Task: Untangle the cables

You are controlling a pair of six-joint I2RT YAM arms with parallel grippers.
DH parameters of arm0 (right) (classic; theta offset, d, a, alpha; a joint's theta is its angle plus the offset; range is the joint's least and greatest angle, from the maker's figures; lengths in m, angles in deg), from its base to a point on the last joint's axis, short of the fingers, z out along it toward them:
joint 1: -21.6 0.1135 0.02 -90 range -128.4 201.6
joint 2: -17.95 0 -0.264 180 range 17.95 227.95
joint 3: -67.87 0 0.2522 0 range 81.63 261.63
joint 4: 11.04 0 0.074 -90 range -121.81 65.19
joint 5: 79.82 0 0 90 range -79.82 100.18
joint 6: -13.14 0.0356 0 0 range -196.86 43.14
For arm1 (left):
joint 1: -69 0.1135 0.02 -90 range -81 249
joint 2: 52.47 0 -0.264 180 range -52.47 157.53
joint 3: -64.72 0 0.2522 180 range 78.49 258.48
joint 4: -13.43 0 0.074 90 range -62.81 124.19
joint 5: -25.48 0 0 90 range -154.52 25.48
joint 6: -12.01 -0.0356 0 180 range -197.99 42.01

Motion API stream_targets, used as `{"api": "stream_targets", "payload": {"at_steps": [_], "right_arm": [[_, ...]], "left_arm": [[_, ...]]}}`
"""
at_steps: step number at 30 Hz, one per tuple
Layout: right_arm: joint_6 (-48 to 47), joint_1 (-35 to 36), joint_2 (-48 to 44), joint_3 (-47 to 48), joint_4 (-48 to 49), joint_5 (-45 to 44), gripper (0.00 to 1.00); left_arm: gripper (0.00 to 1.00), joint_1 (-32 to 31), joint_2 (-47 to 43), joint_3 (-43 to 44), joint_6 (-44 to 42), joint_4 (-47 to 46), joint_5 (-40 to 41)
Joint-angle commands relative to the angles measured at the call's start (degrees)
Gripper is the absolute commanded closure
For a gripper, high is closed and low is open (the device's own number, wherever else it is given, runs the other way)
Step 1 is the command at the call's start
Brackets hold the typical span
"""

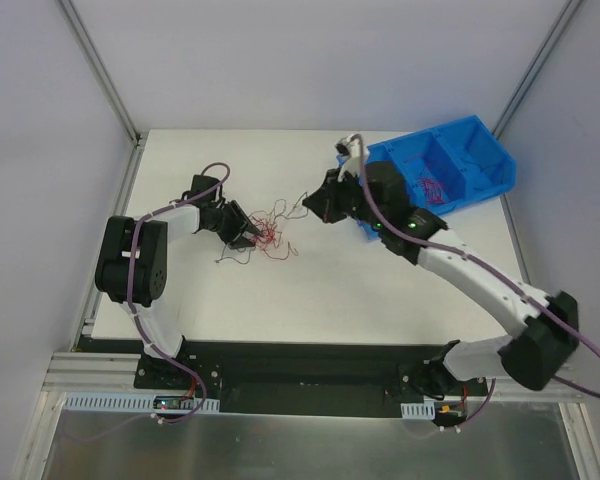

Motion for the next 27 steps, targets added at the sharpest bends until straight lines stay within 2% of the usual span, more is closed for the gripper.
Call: {"api": "stream_targets", "payload": {"at_steps": [1,7,11,20,24,27], "right_arm": [[-2.4,-0.1,-10.5,6.6,-4.7,-2.4,1.00],[-6.3,-0.1,-11.3,22.8,-12.8,-2.3,1.00],[-8.5,-0.2,-8.4,37.8,-19.0,-1.9,1.00],[-13.2,-0.2,-5.3,57.1,-20.8,-3.8,1.00],[-14.2,-0.2,-3.5,60.9,-20.7,-2.2,1.00],[-14.9,-0.3,-5.3,55.4,-21.1,-4.5,1.00]], "left_arm": [[0.61,0.6,-0.2,0.2,-0.2,-2.1,-2.1],[0.65,0.6,0.1,0.0,0.1,-2.6,-2.6],[0.65,0.7,-0.4,-0.1,0.3,-2.7,-2.8],[0.67,0.9,-3.4,0.3,-1.3,-2.6,-2.1],[0.66,1.0,-6.8,2.2,-5.1,-1.8,-1.4],[0.63,0.8,-10.0,4.4,-9.3,-0.8,-1.0]]}}
